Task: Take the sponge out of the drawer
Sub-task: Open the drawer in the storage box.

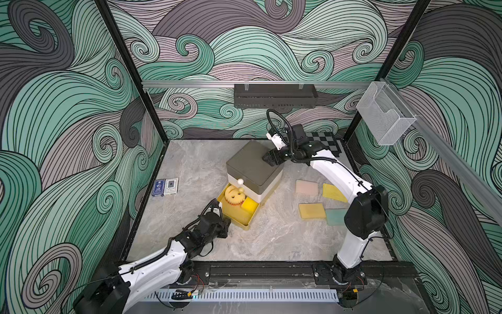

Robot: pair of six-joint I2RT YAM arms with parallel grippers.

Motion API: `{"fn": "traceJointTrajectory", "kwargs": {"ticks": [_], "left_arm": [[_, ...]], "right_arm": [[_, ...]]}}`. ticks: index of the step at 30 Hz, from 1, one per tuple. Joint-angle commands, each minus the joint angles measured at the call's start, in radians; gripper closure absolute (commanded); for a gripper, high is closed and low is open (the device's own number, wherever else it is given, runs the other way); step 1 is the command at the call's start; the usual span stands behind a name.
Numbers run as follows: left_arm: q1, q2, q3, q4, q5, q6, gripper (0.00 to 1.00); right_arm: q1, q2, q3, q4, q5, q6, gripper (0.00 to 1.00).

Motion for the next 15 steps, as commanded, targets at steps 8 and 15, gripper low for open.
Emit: {"fn": "traceJointTrajectory", "kwargs": {"ticks": [8,15], "left_arm": [[-0.020,0.043,0.011,0.007,-0.011,-0.003,0.89],[-0.019,0.025,0.012,0.000,0.000,0.007,0.89]], "right_arm": [[0.190,-0.354,-0.185,-0.079,0.002,-0.078,0.24],[0.387,-0.411,-0.389,-0.118,-0.035,-0.038,0.25]]}}
